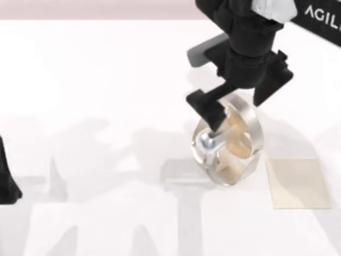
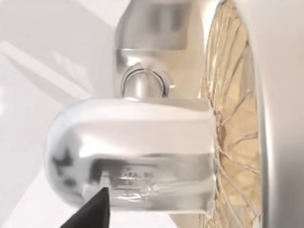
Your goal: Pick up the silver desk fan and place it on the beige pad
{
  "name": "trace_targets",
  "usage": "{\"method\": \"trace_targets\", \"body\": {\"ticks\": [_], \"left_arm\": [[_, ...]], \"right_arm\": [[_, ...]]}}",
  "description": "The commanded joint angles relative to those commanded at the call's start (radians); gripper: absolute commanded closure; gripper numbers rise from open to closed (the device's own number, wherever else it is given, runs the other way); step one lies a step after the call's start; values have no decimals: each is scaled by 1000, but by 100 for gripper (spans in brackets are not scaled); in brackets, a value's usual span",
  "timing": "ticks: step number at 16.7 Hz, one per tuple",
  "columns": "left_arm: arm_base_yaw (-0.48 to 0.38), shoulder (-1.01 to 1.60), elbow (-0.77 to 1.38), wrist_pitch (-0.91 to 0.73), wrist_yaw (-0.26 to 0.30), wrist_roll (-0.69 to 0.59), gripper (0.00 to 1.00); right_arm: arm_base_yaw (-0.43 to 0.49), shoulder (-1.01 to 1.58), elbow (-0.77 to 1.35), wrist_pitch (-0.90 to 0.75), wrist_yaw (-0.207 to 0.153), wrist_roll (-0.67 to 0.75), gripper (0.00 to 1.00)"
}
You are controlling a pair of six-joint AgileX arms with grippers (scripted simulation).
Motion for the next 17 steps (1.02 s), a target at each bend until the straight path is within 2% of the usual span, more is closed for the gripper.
{"method": "trace_targets", "body": {"ticks": [3,16,17], "left_arm": [[0,0,0,0,0,0,0],[0,0,0,0,0,0,0],[0,0,0,0,0,0,0]], "right_arm": [[0,0,-1,1,0,0,0],[0,0,-1,1,0,0,98],[0,0,-1,1,0,0,100]]}}
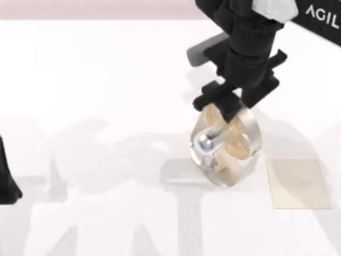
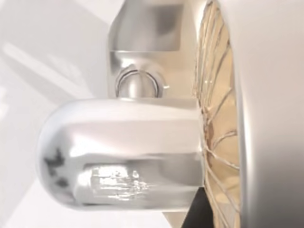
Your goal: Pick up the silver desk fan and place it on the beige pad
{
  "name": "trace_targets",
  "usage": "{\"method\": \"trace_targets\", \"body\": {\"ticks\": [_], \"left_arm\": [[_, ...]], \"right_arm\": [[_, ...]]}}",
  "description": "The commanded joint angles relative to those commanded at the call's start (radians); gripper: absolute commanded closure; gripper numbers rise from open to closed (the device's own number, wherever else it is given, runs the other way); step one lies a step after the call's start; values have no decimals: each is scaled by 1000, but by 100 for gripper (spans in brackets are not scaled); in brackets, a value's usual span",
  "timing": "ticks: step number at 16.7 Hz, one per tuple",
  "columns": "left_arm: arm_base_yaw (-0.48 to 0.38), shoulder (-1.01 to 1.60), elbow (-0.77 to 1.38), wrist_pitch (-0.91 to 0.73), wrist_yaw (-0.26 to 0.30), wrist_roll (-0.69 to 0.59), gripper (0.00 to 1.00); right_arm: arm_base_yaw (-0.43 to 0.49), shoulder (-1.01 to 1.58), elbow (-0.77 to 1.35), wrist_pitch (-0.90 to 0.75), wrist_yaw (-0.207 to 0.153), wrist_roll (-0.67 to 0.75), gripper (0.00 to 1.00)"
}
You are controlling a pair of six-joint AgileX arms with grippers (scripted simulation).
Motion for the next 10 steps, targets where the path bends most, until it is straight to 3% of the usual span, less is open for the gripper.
{"method": "trace_targets", "body": {"ticks": [10], "left_arm": [[0,0,0,0,0,0,0]], "right_arm": [[0,4,17,-17,0,0,100]]}}
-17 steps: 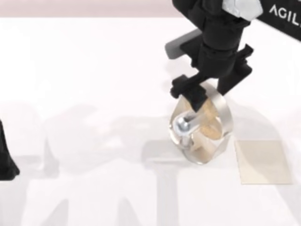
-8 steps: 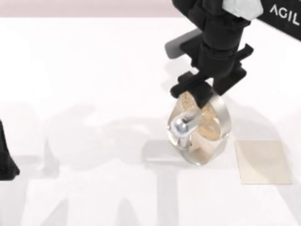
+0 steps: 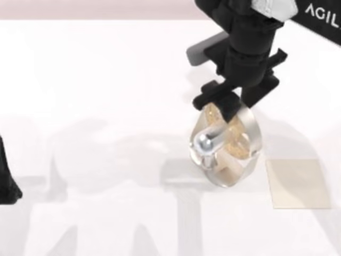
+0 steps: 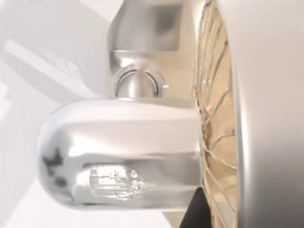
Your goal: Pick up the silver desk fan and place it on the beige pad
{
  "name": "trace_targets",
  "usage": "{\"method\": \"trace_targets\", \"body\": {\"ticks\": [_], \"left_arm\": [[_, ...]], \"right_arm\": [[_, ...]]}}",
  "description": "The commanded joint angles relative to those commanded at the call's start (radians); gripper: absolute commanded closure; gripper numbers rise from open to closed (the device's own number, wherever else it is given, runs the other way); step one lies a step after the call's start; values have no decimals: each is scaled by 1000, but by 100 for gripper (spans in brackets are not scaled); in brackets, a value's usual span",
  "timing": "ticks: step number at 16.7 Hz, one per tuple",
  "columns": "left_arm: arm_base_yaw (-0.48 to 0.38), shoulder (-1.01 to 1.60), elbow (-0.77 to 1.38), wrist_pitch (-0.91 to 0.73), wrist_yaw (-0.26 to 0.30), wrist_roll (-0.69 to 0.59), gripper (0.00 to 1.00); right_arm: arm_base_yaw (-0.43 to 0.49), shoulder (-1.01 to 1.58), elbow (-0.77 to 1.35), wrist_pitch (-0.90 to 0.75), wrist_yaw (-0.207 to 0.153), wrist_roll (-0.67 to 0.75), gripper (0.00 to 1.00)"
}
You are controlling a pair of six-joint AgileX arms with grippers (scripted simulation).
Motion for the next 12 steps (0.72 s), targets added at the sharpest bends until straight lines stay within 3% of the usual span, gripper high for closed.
{"method": "trace_targets", "body": {"ticks": [7,12], "left_arm": [[0,0,0,0,0,0,0],[0,0,0,0,0,0,0]], "right_arm": [[5,41,250,-203,0,0,100],[0,38,260,-212,0,2,100]]}}
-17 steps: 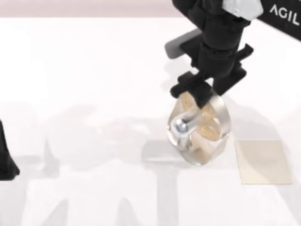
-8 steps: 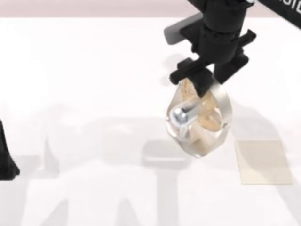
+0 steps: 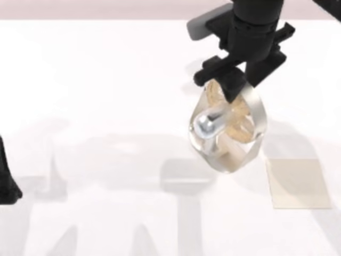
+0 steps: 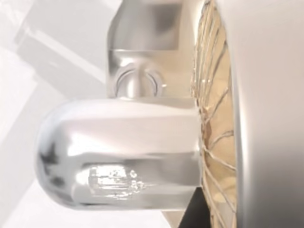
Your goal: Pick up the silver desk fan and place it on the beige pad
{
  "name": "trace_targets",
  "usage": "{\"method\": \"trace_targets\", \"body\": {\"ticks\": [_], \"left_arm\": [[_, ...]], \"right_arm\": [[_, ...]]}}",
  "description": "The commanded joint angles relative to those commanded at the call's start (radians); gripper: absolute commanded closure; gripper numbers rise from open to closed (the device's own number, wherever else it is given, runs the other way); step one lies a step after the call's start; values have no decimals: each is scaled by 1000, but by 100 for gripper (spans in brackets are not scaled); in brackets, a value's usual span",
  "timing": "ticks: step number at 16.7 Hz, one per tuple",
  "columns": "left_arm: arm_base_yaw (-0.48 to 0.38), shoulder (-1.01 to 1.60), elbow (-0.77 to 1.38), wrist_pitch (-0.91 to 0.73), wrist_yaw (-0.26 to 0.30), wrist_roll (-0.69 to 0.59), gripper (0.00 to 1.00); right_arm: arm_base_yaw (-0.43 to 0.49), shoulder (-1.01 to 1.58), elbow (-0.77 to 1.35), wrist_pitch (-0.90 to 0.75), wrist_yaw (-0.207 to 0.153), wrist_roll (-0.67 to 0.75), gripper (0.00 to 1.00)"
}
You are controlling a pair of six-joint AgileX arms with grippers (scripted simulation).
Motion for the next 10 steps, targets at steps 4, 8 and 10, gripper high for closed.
{"method": "trace_targets", "body": {"ticks": [4,8,10], "left_arm": [[0,0,0,0,0,0,0],[0,0,0,0,0,0,0],[0,0,0,0,0,0,0]], "right_arm": [[-4,-12,-28,1,0,62,100],[-21,-58,-118,11,-1,294,100],[-36,-101,-185,26,-2,464,100]]}}
